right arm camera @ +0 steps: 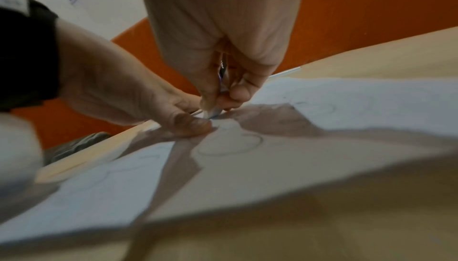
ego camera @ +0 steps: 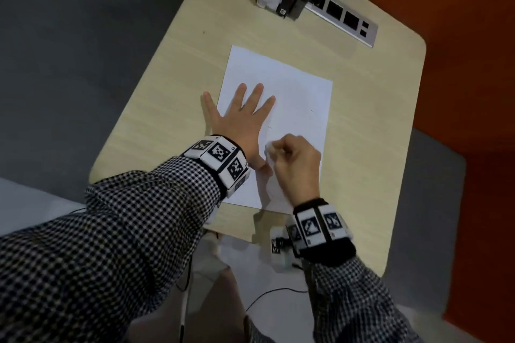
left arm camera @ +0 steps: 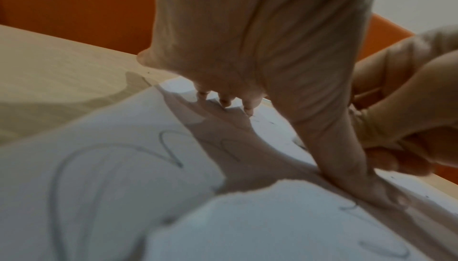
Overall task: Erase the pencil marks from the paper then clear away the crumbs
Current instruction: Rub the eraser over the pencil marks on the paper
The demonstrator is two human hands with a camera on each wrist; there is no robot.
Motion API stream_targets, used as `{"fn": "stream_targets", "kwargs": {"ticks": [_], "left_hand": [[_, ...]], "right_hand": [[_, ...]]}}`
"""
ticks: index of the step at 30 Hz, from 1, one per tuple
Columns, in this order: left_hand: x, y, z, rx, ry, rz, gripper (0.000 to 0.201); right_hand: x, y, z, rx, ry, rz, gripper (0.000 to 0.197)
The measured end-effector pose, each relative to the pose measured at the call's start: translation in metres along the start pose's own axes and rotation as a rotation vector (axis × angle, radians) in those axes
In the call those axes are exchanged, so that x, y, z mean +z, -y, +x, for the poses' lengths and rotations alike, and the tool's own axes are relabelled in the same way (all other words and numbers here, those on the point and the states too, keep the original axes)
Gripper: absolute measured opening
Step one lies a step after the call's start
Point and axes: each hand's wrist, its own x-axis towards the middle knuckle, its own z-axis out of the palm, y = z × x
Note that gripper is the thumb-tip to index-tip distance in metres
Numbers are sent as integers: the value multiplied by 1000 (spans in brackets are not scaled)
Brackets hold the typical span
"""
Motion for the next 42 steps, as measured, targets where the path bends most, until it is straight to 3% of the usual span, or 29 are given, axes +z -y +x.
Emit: {"fn": "stream_targets", "kwargs": {"ticks": [6,12,18,24,29,35,40,42], "left_hand": [[1,1,-2,27,8,-38,142],[1,2,-1,30,23,-47,143],[1,1,-1,26,18,-34,143],[1,1,0,21,22,-43,143],[2,2,0,28,12,-42,143],[2,1,1,22,14,-39,142],[3,1,0,28,7,-24,142],[1,0,0,24,14,-24,141]], "right_hand": [[-4,12,61,-22,-8,-11,12],[-5,-14,-5,69,22,36,10],[-9,3,63,61,-34,50,5],[-3,-7,0,47,19,33,8],[-6,6,65,12,-15,11,7],[-3,-6,-4,16,-9,15,9],[-4,7,63,27,-22,35,7],[0,8,56,39,-38,48,7]]}}
